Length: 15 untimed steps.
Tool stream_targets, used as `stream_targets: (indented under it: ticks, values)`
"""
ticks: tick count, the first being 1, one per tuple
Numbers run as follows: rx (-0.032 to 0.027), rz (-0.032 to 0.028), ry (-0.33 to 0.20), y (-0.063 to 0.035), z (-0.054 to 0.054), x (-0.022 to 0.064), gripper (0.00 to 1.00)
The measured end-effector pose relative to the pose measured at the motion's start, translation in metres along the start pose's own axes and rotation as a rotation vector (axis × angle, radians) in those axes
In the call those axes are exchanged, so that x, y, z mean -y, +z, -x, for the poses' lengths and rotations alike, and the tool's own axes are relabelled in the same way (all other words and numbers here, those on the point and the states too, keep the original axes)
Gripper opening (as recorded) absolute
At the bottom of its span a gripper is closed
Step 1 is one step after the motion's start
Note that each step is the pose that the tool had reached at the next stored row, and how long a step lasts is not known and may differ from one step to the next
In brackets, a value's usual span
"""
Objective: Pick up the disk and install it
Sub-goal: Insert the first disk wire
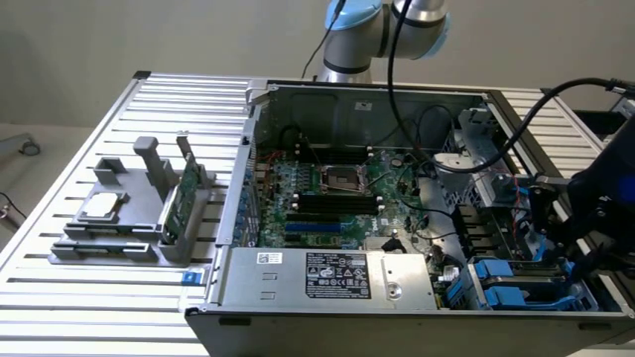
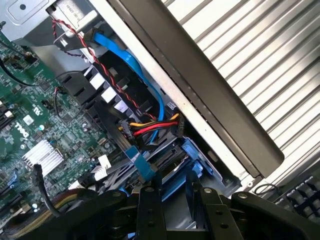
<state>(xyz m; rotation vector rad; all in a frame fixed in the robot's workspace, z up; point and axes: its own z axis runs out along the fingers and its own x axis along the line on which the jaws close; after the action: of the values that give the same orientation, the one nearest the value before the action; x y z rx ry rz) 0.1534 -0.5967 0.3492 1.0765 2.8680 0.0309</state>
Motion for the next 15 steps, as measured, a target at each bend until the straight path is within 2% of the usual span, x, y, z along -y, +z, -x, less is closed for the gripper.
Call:
stream_targets:
  ticks: [8, 15]
  values:
    - [0.0014, -0.0019, 0.029, 0.0012, 0.001, -0.0091, 0.33]
    - [0.0024, -0.0035, 0.053, 0.0064, 0.0, -0.016, 0.33]
